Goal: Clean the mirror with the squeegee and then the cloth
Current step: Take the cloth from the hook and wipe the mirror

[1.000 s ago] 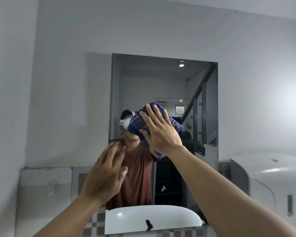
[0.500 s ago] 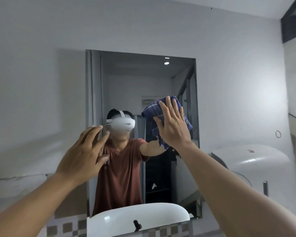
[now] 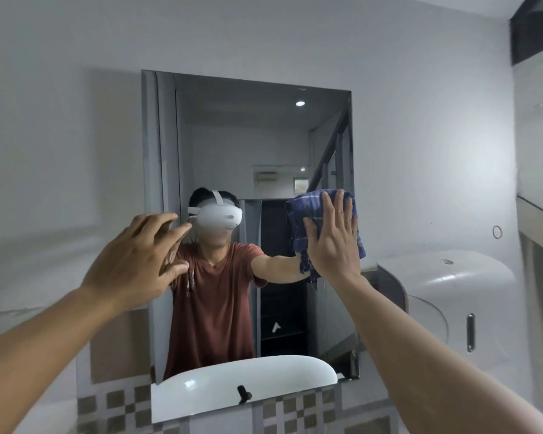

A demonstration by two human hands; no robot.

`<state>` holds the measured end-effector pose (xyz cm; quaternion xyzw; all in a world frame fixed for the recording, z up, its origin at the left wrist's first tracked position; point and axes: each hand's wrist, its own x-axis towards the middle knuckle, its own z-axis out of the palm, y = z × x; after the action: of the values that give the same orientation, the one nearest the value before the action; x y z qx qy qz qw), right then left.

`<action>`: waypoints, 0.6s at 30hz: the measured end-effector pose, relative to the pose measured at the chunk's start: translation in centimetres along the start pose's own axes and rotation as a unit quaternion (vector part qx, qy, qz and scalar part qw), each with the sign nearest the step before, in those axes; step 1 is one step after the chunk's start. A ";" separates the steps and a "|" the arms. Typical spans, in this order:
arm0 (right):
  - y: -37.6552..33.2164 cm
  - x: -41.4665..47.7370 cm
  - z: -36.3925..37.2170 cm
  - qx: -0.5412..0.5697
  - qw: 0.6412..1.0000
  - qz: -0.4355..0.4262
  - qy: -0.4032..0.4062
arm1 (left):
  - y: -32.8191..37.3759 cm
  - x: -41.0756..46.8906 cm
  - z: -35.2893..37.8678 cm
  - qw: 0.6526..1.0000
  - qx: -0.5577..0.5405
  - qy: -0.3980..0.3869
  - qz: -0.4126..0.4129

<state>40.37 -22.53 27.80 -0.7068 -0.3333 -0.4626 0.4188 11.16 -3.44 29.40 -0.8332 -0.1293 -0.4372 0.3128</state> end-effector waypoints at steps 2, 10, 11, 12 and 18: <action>0.1 -0.6 0.2 0.000 1.000 0.005 -0.002 | -0.9 1.0 -0.6 1.000 0.015 -0.001 0.016; -1.4 -3.2 1.6 0.023 0.997 0.067 0.010 | -3.7 4.4 -2.9 0.993 0.089 -0.061 0.052; -2.0 -3.6 2.0 0.027 0.996 0.079 0.012 | -3.8 4.4 -2.8 0.992 0.095 -0.070 0.053; -2.6 -3.9 2.2 0.029 0.996 0.085 0.012 | -3.8 4.3 -2.7 0.991 0.096 -0.075 0.052; -6.1 -4.3 3.0 0.041 0.997 0.063 0.002 | -3.8 4.1 -2.3 0.992 0.086 -0.079 0.041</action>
<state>34.77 -17.63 24.81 -0.7077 -0.3056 -0.4227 0.4766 10.19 -2.21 35.27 -0.8398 -0.1569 -0.3441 0.3896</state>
